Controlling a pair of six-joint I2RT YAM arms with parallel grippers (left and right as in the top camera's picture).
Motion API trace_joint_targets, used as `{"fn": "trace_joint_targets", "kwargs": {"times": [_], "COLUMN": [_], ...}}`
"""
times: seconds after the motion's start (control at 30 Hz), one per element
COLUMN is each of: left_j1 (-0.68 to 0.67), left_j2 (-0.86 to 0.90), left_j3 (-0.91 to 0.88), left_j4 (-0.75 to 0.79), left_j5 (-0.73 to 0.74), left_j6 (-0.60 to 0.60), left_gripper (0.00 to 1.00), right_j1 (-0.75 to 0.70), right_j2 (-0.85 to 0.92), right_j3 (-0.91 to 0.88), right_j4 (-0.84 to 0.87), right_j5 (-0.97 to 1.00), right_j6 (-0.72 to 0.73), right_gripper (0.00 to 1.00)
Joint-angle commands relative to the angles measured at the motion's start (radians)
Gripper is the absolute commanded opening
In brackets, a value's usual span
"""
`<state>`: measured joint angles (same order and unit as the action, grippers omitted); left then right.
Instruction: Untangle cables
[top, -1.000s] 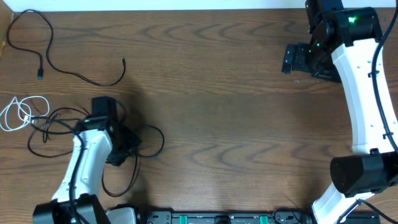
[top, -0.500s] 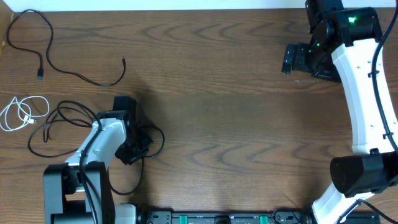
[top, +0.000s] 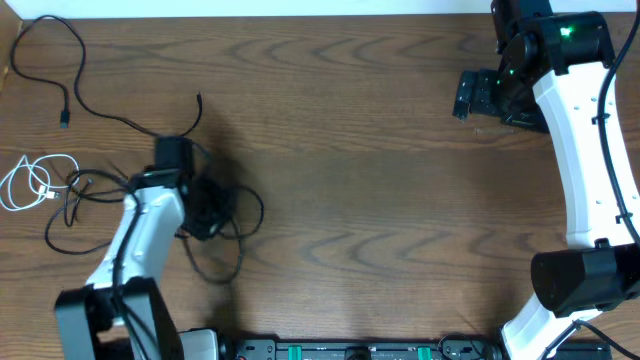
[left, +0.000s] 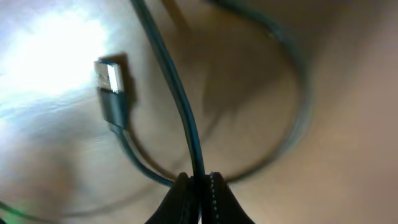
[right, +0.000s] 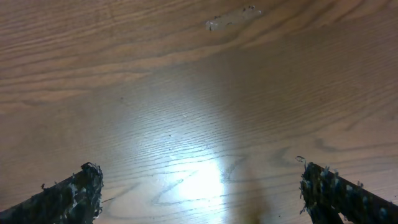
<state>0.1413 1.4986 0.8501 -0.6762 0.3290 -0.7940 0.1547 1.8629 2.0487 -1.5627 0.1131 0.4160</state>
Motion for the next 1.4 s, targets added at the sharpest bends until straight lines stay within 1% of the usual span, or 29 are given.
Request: {"fn": "trace_joint_targets", "kwargs": {"times": [0.0, 0.1, 0.17, 0.3, 0.33, 0.4, 0.47, 0.57, 0.63, 0.7, 0.77, 0.83, 1.0, 1.07, 1.1, 1.23, 1.3, 1.37], "left_j1": [0.058, 0.100, 0.114, 0.116, 0.116, 0.116, 0.116, 0.116, 0.116, 0.116, 0.116, 0.116, 0.116, 0.116, 0.116, 0.116, 0.116, 0.116], "left_j2": [-0.032, -0.034, -0.034, -0.033, -0.033, -0.033, -0.033, -0.033, -0.037, -0.043, -0.047, -0.047, -0.044, -0.033, -0.025, 0.029, 0.064, 0.108], "left_j3": [0.021, 0.021, 0.021, 0.020, 0.020, 0.020, 0.020, 0.020, 0.024, 0.045, 0.087, 0.136, 0.179, 0.179, 0.179, 0.179, 0.179, 0.180], "left_j4": [0.082, 0.211, 0.272, 0.281, 0.281, 0.281, 0.278, 0.270, 0.271, 0.272, 0.273, 0.274, 0.305, 0.313, 0.318, 0.354, 0.386, 0.415], "left_j5": [0.248, 0.383, 0.440, 0.428, 0.414, 0.359, 0.269, 0.139, 0.100, 0.095, 0.093, 0.051, -0.221, -0.328, -0.363, -0.430, -0.432, -0.432], "left_j6": [-0.111, -0.142, -0.143, -0.134, -0.122, -0.090, -0.048, 0.005, 0.049, 0.096, 0.154, 0.212, 0.205, 0.173, 0.164, 0.181, 0.237, 0.324], "left_gripper": [0.08, 0.08, 0.08, 0.08, 0.13, 0.29, 0.42, 0.55, 0.56, 0.57, 0.61, 0.64, 0.66, 0.70, 0.70, 0.70, 0.70, 0.70], "right_j1": [-0.003, -0.003, -0.003, -0.003, -0.003, -0.002, -0.003, -0.003, -0.003, -0.003, -0.003, -0.003, -0.003, -0.003, -0.003, -0.003, -0.003, -0.003], "right_j2": [-0.006, -0.006, -0.006, -0.006, -0.006, -0.006, -0.006, -0.006, -0.006, -0.006, -0.006, -0.006, -0.006, -0.006, -0.006, -0.006, -0.006, -0.006], "right_j3": [0.016, 0.016, 0.016, 0.016, 0.016, 0.016, 0.016, 0.016, 0.016, 0.016, 0.016, 0.016, 0.016, 0.016, 0.016, 0.016, 0.016, 0.016], "right_j4": [-0.001, -0.001, -0.001, -0.001, -0.001, -0.001, -0.001, -0.001, -0.001, -0.001, -0.001, -0.001, -0.001, -0.001, -0.001, -0.001, -0.001, -0.001], "right_j5": [0.015, 0.015, 0.015, 0.015, 0.015, 0.015, 0.015, 0.015, 0.015, 0.015, 0.015, 0.015, 0.015, 0.015, 0.015, 0.015, 0.015, 0.015], "right_j6": [-0.006, -0.006, -0.006, -0.006, -0.006, -0.006, -0.006, -0.006, -0.006, -0.006, -0.006, -0.006, -0.006, -0.006, -0.006, -0.006, -0.006, -0.006], "right_gripper": [0.99, 0.99, 0.99, 0.99, 0.99, 0.99, 0.99, 0.99, 0.99, 0.99, 0.99, 0.99, 0.99, 0.99, 0.99, 0.99, 0.99, 0.99]}}
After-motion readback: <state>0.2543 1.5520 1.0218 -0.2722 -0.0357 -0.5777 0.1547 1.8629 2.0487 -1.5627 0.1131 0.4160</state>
